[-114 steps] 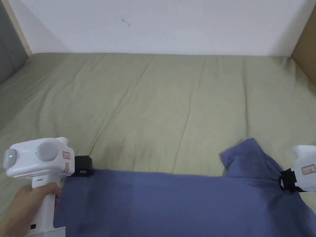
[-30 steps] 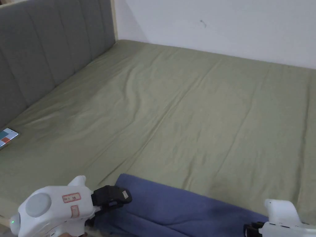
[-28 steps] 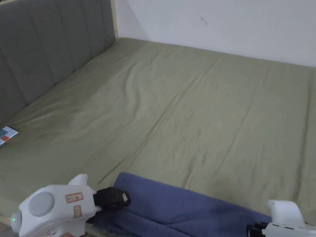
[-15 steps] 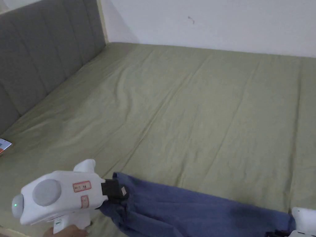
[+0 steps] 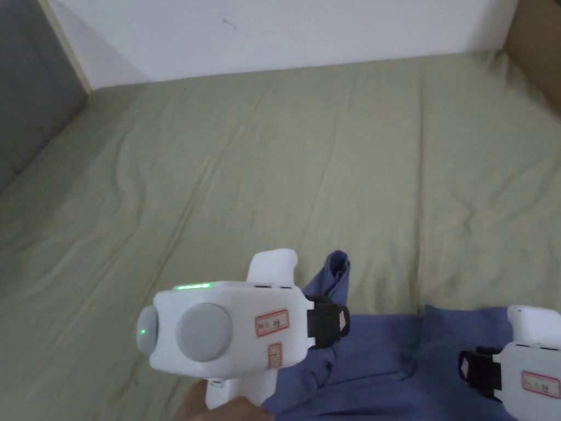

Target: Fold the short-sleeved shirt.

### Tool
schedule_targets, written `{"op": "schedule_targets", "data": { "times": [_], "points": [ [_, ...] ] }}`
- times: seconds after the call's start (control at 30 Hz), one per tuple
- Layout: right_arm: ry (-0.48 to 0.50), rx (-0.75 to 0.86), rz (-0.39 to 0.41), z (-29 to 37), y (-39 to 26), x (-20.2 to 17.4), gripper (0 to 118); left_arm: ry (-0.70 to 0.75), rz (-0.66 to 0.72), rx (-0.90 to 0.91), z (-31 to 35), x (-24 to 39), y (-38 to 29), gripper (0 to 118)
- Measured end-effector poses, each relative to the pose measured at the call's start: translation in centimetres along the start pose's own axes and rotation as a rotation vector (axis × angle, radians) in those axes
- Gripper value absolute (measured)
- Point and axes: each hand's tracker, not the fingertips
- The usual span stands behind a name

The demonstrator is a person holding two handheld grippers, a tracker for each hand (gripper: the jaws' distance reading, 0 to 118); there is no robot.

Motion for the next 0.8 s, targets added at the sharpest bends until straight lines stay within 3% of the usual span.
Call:
{"op": "schedule_targets", "data": {
  "times": [0.1,0.23,0.3,0.33,0.37,0.4,0.53,0.63,0.8],
  "points": [
    [-0.040,-0.008,-0.047,0.6,-0.9,1.4,0,-0.015,0.011,-0.088,-3.3,0.3,-0.5,84],
    [-0.076,0.006,-0.063,1.3,-1.9,3.5,0,-0.082,0.101,-0.069,-2.8,-0.6,-0.5,84],
    [-0.072,0.005,-0.084,1.3,-1.9,3.9,0,-0.116,0.149,-0.037,-1.8,-1.8,-0.6,79],
    [-0.071,0.010,-0.089,1.4,-1.9,4.0,0,-0.108,0.153,-0.026,-1.2,-2.3,-0.4,66],
    [-0.073,0.015,-0.095,1.4,-1.8,3.9,0,-0.057,0.155,-0.012,-1.0,-2.9,-0.5,40],
    [-0.073,0.020,-0.093,1.3,-1.8,3.9,0,0.014,0.153,-0.012,-1.2,-3.4,-0.7,0],
    [-0.067,0.048,-0.079,0.8,-1.5,2.9,0,0.060,0.164,-0.053,-3.0,-4.9,-1.4,0],
    [-0.043,0.038,-0.073,0.5,-1.6,2.5,0,-0.060,0.284,-0.110,-5.7,-4.9,-2.9,0],
    [-0.036,0.025,-0.071,0.5,-2.1,2.3,0,-0.103,0.280,-0.186,-9.6,-2.8,-5.1,0]
  ]
}}
